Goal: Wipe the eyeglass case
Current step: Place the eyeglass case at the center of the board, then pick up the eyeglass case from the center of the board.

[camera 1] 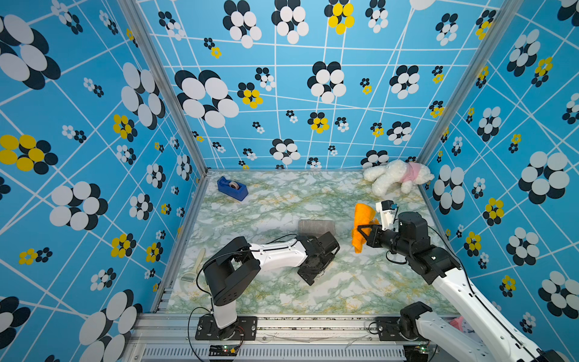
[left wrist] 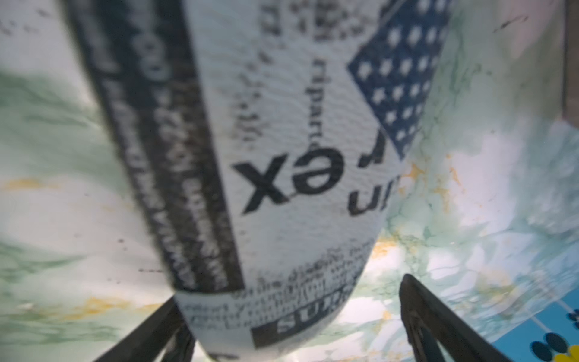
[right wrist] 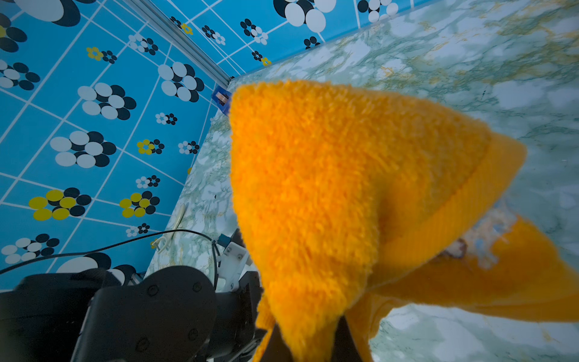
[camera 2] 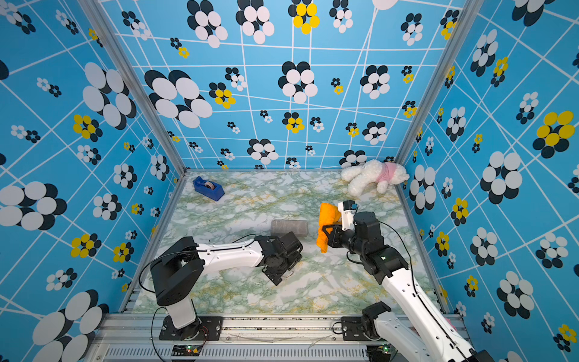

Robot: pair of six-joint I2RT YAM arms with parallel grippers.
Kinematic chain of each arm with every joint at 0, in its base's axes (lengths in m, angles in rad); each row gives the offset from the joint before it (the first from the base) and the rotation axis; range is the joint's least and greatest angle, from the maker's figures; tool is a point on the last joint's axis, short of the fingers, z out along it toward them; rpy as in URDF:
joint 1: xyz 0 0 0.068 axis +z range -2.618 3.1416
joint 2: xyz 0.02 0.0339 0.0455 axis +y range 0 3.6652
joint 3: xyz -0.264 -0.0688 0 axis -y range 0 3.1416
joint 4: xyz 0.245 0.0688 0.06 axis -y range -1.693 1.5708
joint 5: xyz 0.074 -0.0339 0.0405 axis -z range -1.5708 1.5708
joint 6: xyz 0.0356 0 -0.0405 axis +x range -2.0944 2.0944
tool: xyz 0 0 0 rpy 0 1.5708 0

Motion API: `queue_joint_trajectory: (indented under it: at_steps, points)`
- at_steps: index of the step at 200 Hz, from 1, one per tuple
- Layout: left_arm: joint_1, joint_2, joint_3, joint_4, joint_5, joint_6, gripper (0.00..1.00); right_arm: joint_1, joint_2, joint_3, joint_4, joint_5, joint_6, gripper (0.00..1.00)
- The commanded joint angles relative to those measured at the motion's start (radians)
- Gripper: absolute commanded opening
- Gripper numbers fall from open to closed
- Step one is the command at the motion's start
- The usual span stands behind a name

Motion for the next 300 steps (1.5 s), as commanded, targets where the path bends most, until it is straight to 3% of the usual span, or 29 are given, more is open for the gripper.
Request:
queue_joint_trajectory:
  at_steps: [1, 57, 76, 94, 109, 123, 135, 156, 189, 262, 300]
  points:
    - [0.006, 0.004, -0.035, 0.024, 0.046, 0.072, 0.99, -0.007, 0.017, 0.005, 0.032, -0.013, 0.005, 0.00]
    - [0.071, -0.180, -0.054, -0.187, 0.162, 0.392, 0.99, -0.005, 0.022, 0.026, 0.039, 0.009, 0.021, 0.00]
    - [0.145, -0.296, -0.067, -0.266, 0.158, 0.592, 1.00, -0.007, 0.030, 0.037, 0.022, 0.026, 0.013, 0.00]
    - [0.270, -0.351, 0.000, -0.299, 0.207, 0.886, 0.96, -0.006, 0.030, 0.042, 0.012, 0.048, 0.008, 0.00]
    - [0.360, -0.322, 0.148, -0.387, 0.285, 1.219, 0.95, -0.006, 0.034, 0.047, 0.008, 0.066, 0.008, 0.00]
    - [0.377, -0.261, 0.317, -0.556, 0.203, 1.535, 0.95, -0.006, 0.045, 0.063, 0.001, 0.073, 0.009, 0.00]
    - [0.379, -0.240, 0.376, -0.620, 0.157, 1.806, 0.95, -0.006, 0.059, 0.083, -0.006, 0.069, 0.007, 0.00]
    - [0.375, -0.258, 0.321, -0.587, 0.151, 2.167, 0.95, -0.006, 0.087, 0.122, -0.012, 0.054, 0.001, 0.00]
    - [0.356, -0.336, 0.148, -0.449, 0.242, 2.600, 0.97, -0.006, 0.113, 0.165, -0.026, 0.044, -0.016, 0.00]
    - [0.331, -0.179, 0.128, -0.308, 0.148, 2.885, 0.99, -0.006, 0.141, 0.137, -0.016, 0.020, -0.026, 0.00]
    - [0.330, -0.085, 0.145, -0.284, 0.171, 2.922, 0.99, -0.007, 0.172, 0.122, 0.004, 0.022, -0.035, 0.00]
